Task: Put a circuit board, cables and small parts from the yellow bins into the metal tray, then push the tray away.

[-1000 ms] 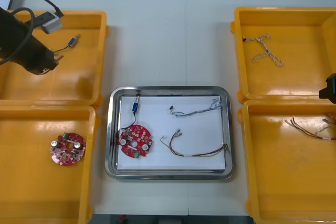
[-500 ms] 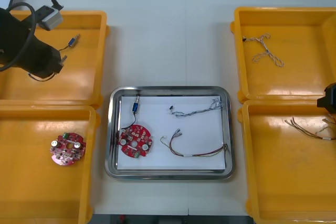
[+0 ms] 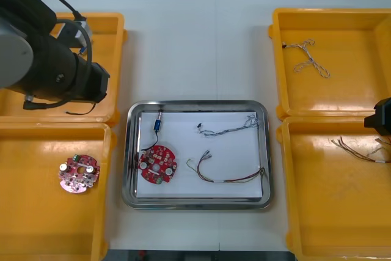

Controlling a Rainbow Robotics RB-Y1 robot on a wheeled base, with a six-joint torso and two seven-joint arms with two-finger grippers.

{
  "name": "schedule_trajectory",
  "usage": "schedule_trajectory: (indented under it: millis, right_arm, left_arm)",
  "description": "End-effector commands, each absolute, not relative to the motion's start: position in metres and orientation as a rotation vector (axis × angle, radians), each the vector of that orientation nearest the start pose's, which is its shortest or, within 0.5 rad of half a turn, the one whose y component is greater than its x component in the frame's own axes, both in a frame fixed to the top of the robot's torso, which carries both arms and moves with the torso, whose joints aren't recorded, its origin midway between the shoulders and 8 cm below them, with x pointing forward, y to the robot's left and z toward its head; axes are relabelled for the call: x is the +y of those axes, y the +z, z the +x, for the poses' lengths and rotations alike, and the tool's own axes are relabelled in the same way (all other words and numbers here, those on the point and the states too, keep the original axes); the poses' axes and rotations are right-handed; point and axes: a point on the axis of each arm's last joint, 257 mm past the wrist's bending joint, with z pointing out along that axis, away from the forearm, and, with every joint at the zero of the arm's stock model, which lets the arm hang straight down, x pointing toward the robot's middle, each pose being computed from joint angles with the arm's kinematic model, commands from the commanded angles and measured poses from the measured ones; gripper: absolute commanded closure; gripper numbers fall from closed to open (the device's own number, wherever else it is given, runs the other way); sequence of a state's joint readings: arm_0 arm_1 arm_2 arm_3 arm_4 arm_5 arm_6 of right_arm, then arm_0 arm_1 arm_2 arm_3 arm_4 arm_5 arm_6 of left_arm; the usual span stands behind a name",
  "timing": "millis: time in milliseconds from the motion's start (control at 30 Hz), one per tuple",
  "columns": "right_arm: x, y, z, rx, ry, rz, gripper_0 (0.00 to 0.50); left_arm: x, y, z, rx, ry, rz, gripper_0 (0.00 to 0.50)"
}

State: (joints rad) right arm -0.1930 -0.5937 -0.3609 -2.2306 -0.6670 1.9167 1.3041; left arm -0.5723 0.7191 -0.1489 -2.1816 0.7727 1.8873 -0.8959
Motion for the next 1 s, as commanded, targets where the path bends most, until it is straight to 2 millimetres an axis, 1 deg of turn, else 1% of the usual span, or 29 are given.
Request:
schedule_trajectory:
  millis: [33,100,133,333,467,633,733,900,1000]
  right_arm:
    - [-0.36,-0.155,0.389,2.54,0.053,0.198,0.0]
    - [-0.357,-0.154,0.388,2.539,0.061,0.191,0.0]
    - [-0.356,-0.154,0.388,2.537,0.062,0.192,0.0]
    - [-0.351,-0.154,0.387,2.543,0.085,0.181,0.0]
    - [-0.348,-0.156,0.385,2.547,0.094,0.174,0.0]
    - [-0.345,-0.155,0.384,2.547,0.104,0.165,0.0]
    - [-0.343,-0.155,0.384,2.549,0.113,0.163,0.0]
    - [-0.34,-0.156,0.383,2.552,0.127,0.159,0.0]
    - [-0.338,-0.155,0.383,2.552,0.135,0.152,0.0]
  left_arm:
    - [0.19,-0.132,0.433,2.552,-0.063,0.177,0.5]
    - [0.178,-0.137,0.434,2.546,-0.062,0.162,0.5]
    - [0.178,-0.138,0.434,2.545,-0.056,0.155,0.5]
    - [0.144,-0.151,0.438,2.52,-0.019,0.103,0.5]
    - [0.126,-0.158,0.441,2.517,-0.018,0.072,0.5]
    - [0.112,-0.164,0.444,2.521,-0.032,0.057,0.5]
    - [0.107,-0.169,0.445,2.53,-0.037,0.056,0.5]
    - [0.1,-0.184,0.454,2.526,-0.02,0.054,0.5]
    - [0.094,-0.188,0.459,2.528,-0.024,0.049,0.5]
